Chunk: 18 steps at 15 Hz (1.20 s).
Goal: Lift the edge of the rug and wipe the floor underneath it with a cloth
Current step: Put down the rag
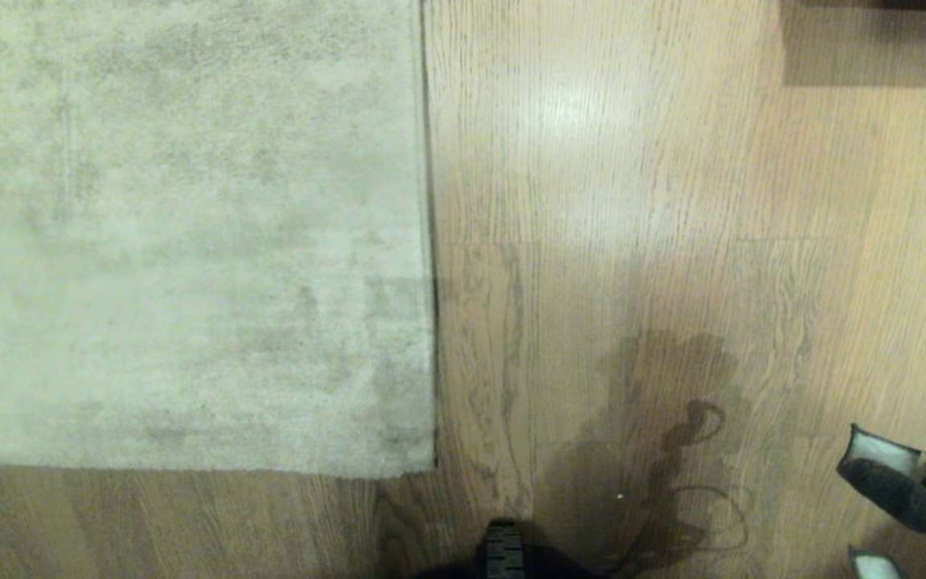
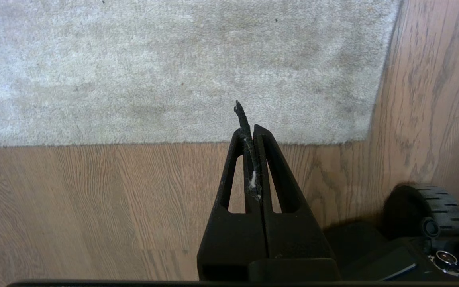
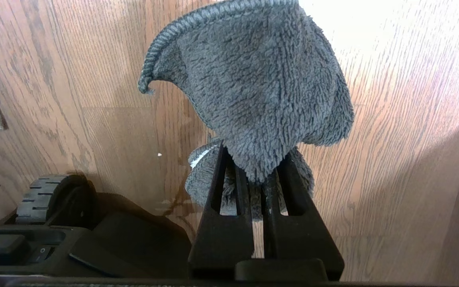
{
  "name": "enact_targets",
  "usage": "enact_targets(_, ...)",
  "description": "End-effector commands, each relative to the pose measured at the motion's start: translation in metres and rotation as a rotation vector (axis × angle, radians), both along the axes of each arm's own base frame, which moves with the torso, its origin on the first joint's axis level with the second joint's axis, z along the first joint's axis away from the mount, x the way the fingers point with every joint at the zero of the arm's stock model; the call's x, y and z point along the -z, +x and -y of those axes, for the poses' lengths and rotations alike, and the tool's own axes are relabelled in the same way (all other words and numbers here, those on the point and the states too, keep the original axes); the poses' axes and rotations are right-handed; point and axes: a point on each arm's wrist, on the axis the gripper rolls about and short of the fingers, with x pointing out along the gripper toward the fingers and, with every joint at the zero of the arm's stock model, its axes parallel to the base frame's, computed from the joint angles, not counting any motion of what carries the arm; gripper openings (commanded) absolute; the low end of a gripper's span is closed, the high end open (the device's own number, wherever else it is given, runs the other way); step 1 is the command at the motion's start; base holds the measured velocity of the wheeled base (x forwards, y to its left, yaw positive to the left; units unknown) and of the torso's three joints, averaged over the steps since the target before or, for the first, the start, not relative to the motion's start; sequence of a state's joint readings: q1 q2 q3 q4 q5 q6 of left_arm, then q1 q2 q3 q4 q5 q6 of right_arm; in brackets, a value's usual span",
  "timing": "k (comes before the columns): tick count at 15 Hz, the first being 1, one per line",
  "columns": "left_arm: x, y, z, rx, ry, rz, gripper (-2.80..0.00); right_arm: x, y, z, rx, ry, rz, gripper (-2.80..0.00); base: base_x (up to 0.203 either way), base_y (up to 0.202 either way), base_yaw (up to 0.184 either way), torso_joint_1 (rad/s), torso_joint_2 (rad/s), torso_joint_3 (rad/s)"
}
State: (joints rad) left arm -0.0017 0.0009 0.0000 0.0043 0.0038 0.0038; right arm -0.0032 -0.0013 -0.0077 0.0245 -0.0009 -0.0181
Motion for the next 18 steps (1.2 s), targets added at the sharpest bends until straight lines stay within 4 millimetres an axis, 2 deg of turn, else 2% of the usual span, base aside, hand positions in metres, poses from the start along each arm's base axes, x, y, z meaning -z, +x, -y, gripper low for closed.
enact_targets(1, 0.0, 0.0001, 0.0, -0.001, 0.001, -0.001, -2.8, 0.0, 0.0001, 0.0, 0.001, 0.0, -0.001, -2.8, 0.0, 0.0, 0.0, 0.0, 0.0, 0.0)
enact_targets(4, 0.0, 0.0001, 0.0, -0.001, 0.0, -0.001, -2.8, 0.0, 0.0001, 0.0, 0.001, 0.0, -0.001, -2.8, 0.0, -0.027, 0.002, 0.001, 0.0, 0.001)
enact_targets(9, 0.0, 0.0001, 0.0, -0.001, -0.001, -0.001, -2.8, 0.0, 0.0001, 0.0, -0.001, 0.0, -0.001, -2.8, 0.0, -0.155, 0.0, 0.004, 0.0, 0.002)
enact_targets(18, 0.0, 0.0001, 0.0, -0.001, -0.005, -0.001, -2.8, 0.0, 0.0001, 0.0, -0.001, 0.0, -0.001, -2.8, 0.0, 0.0, 0.0, 0.0, 0.0, 0.0)
